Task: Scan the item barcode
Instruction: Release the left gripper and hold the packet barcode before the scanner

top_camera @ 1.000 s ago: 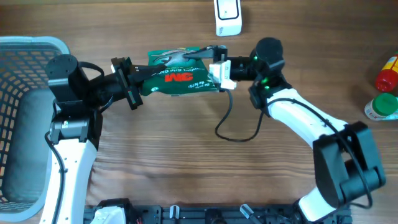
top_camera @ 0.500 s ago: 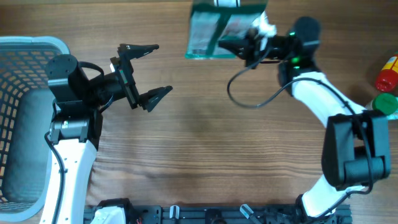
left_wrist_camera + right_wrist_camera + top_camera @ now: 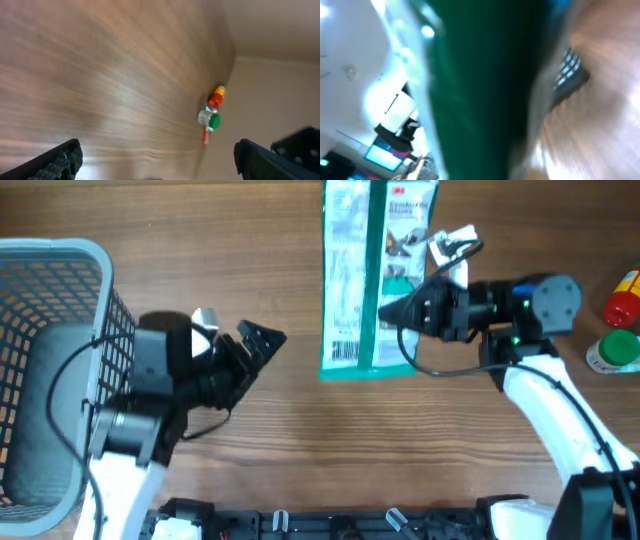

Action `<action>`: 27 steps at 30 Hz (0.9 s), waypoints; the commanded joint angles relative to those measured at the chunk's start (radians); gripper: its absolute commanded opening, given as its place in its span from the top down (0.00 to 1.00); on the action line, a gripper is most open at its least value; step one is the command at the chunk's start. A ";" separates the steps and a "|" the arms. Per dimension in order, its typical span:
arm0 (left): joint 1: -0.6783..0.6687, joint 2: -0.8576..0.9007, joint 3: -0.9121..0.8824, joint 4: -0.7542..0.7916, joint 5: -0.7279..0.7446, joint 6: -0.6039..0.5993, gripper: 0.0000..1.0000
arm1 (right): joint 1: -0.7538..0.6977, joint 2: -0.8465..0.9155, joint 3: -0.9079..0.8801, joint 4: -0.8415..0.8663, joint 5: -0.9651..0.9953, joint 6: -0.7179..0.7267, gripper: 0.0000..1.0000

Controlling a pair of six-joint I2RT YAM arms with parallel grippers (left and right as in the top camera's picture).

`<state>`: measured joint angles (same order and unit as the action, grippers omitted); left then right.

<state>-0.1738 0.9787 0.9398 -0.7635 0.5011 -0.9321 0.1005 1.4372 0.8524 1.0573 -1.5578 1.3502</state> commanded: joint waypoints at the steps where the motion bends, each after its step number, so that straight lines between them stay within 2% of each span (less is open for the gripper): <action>1: -0.159 -0.220 0.002 -0.079 -0.476 0.087 0.00 | 0.043 -0.072 -0.136 0.010 -0.006 0.008 0.95; 3: -0.218 -0.333 0.002 -0.171 -0.589 0.083 0.00 | 0.092 -0.074 -0.153 0.027 0.026 -0.015 0.95; 6: -0.225 -0.400 0.002 -0.254 -0.607 0.084 0.00 | 0.198 -0.072 -0.153 -0.007 0.116 -0.160 0.95; 9: -0.225 -0.401 0.002 -0.298 -0.604 0.083 0.00 | 0.263 -0.072 -0.153 -0.306 0.219 -0.482 0.95; 12: -0.224 -0.401 0.002 -0.304 -0.606 0.084 0.00 | 0.262 -0.072 -0.153 -0.809 0.613 -0.888 0.95; 13: -0.224 -0.401 0.002 -0.305 -0.605 0.084 0.00 | 0.262 -0.074 -0.153 -0.880 0.713 -0.947 0.95; 16: -0.224 -0.401 0.002 -0.304 -0.605 0.084 0.00 | 0.262 -0.113 -0.151 -0.901 0.769 -1.033 0.95; 22: -0.224 -0.401 0.002 -0.307 -0.604 0.084 0.00 | 0.262 -0.299 -0.151 -0.877 0.972 -1.453 0.95; 24: -0.224 -0.401 0.002 -0.307 -0.604 0.084 0.00 | 0.262 -0.327 -0.151 -0.815 1.057 -1.564 0.96; 27: -0.224 -0.401 0.002 -0.307 -0.604 0.084 0.00 | 0.262 -0.327 -0.136 -0.771 1.093 -1.582 0.95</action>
<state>-0.3920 0.5831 0.9417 -1.0710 -0.0853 -0.8688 0.3634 1.1206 0.6930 0.2935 -0.5232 -0.1631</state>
